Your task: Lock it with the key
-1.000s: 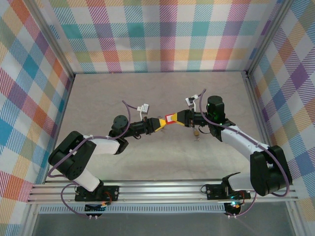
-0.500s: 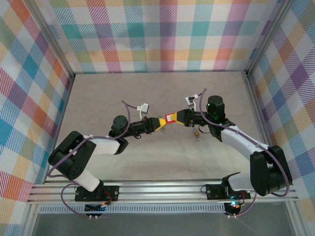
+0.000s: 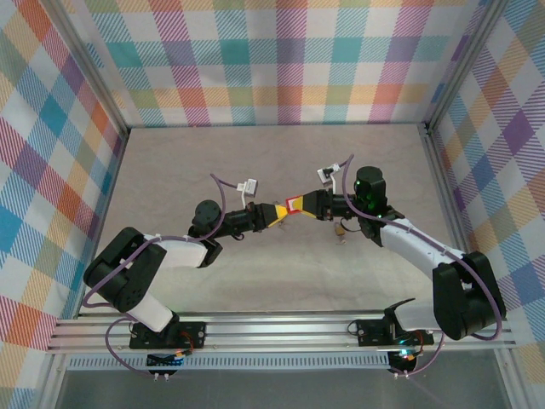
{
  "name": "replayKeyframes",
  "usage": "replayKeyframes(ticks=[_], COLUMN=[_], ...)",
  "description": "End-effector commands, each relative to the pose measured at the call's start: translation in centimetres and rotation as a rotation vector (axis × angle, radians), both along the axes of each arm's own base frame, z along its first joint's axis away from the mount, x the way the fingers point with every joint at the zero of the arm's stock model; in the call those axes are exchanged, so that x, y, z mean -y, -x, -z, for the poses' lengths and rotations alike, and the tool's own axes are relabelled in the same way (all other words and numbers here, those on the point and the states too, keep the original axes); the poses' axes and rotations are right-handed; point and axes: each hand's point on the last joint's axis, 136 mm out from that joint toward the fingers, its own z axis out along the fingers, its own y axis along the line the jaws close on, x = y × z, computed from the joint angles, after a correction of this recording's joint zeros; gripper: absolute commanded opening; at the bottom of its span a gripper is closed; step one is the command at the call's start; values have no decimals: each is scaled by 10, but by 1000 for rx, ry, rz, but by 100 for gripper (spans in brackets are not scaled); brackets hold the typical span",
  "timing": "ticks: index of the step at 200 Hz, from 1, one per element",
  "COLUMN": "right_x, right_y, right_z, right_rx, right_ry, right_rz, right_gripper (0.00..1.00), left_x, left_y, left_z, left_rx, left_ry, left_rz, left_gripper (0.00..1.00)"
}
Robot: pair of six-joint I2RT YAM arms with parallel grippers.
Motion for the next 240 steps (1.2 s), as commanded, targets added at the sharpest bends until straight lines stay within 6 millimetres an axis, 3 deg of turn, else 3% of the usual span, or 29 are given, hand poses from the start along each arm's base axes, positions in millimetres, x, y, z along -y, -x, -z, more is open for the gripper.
replayKeyframes(ticks=[1,33,72,117,150,186,240], right_x=[-8,-11,-5,22,23,25,37], right_y=[14,14,7,-7,-6,4,0], right_z=[-12,-12,-10,-25,-24,-31,-34], right_rx=[59,75,116,195,197,206,175], right_ry=[-35,-41,-38,-124,-130,-152,-121], right_rz=[-72,-80,-8,83,70,34,84], right_gripper=[22,0,0,0,0,0,0], left_x=[3,3,-5,-14,-19,-22,-37], left_y=[-2,0,3,11,15,19,24], left_z=[-7,-3,-5,-23,-35,-37,-36], left_rx=[45,39,51,84,105,118,128], left_ry=[13,13,21,58,82,83,74], left_rz=[-3,-1,-40,-63,-71,-70,-78], left_gripper=[0,0,0,0,0,0,0])
